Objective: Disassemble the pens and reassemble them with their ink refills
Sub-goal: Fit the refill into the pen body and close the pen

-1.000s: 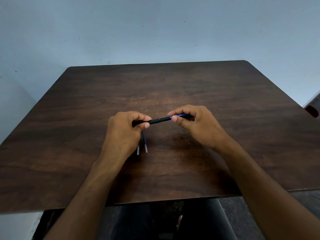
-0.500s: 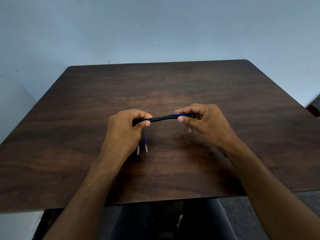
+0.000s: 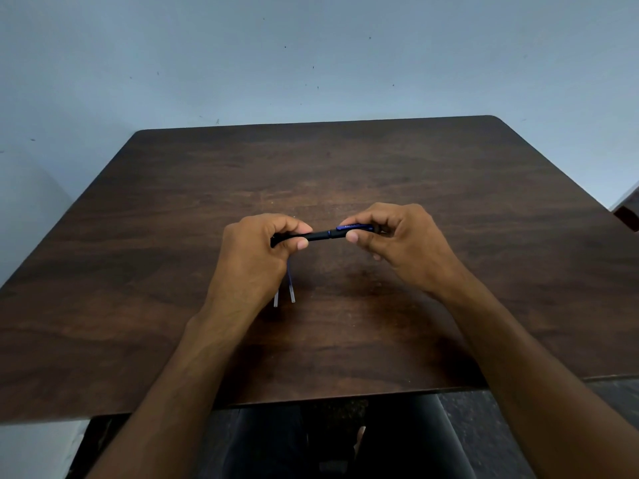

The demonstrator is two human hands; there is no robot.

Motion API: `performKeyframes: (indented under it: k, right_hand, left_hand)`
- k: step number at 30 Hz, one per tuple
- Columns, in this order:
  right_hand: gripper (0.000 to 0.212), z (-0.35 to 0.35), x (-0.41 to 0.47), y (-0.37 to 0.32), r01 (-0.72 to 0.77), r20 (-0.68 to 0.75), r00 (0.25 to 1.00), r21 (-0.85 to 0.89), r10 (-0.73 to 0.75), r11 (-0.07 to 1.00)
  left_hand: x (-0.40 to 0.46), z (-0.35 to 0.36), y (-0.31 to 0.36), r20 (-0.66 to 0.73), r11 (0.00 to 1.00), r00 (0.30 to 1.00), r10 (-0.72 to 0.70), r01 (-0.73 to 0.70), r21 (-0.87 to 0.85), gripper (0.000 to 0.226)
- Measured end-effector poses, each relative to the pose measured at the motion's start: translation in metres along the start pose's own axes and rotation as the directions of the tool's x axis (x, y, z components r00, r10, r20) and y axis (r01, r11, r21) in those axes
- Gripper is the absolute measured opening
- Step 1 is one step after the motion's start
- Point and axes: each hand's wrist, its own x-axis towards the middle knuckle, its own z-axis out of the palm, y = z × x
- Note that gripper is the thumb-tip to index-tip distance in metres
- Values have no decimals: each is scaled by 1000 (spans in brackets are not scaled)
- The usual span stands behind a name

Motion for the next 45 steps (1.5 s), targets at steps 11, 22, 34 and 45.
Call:
performKeyframes:
  k: [11, 22, 34, 45]
  right_hand:
    - [18, 0, 2, -7, 23, -27, 999, 20, -22, 1000]
    - [18, 6, 2, -4, -1, 9, 1000, 67, 1, 998]
    - [17, 29, -5, -11, -247, 52, 876, 902, 480, 354]
    - [13, 40, -10, -26, -262, -195, 751, 788, 630, 557]
  left_hand:
    - [0, 0, 2, -80, 999, 997, 23, -26, -34, 21]
    - [-3, -1, -2, -84, 999, 996, 10, -12, -31, 21]
    - [-16, 15, 13, -166, 971, 973, -158, 122, -207, 18]
    - [-36, 41, 47, -230, 992, 973, 13, -41, -118, 25]
